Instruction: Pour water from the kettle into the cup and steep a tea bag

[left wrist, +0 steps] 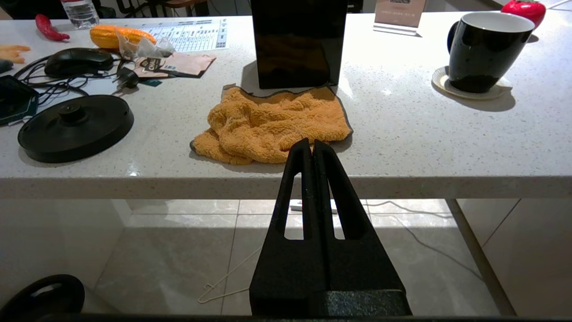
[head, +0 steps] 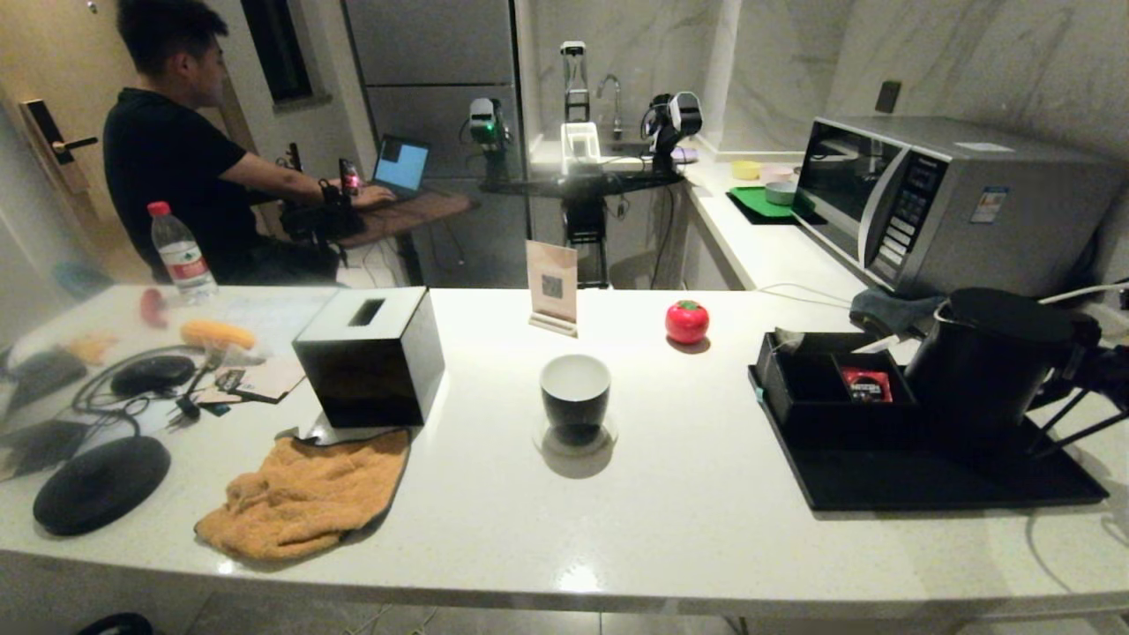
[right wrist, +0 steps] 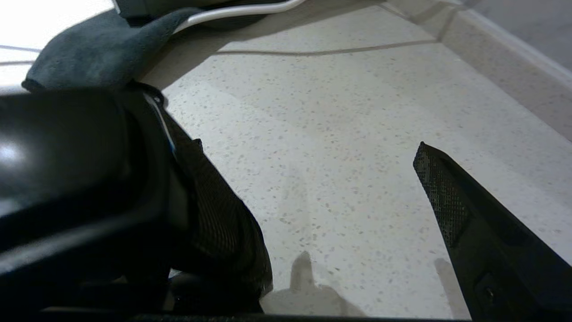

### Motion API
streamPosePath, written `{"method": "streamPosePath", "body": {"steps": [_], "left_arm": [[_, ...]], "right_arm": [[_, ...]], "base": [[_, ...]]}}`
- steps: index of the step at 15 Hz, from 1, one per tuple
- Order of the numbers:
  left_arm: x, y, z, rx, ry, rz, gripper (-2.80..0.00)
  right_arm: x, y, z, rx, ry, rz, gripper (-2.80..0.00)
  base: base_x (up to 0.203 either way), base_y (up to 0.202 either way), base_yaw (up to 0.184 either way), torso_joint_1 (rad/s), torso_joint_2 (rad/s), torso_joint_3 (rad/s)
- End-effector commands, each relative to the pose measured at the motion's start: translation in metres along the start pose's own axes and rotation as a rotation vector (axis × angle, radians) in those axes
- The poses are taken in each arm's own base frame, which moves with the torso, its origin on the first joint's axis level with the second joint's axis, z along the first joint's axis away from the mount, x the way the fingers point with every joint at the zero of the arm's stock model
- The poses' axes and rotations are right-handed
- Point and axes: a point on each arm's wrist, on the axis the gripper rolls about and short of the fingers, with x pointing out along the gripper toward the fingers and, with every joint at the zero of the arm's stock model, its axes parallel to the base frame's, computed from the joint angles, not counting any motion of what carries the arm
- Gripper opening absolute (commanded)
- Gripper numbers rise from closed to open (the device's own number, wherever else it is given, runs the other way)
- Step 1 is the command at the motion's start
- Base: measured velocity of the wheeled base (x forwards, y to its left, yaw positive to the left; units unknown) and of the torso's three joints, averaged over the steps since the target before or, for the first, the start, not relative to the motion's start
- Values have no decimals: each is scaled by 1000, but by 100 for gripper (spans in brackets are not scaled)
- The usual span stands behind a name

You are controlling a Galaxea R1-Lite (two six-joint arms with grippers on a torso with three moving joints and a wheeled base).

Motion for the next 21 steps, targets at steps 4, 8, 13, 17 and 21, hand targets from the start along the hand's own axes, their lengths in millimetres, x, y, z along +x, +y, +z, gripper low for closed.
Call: {"method": "streamPosePath", "body": {"steps": [4, 8, 13, 17, 21], "left_arm": [[0, 0, 0, 0, 0, 0, -280], [0, 0, 0, 0, 0, 0, -280], [0, 0, 0, 0, 0, 0, -280], [0, 0, 0, 0, 0, 0, -280], [0, 0, 0, 0, 0, 0, -280]], "right_arm": [[2, 4, -3, -4, 3, 10, -280], [-2, 4, 0, 16, -2, 9, -280], [-5, 4, 4, 15, -11, 6, -280], [-7, 4, 5, 14, -12, 6, -280], [-13, 3, 11, 21, -25, 9, -280]], "base": [[0, 0, 0, 0, 0, 0], [0, 0, 0, 0, 0, 0], [0, 0, 0, 0, 0, 0], [0, 0, 0, 0, 0, 0], [0, 0, 0, 0, 0, 0]]}}
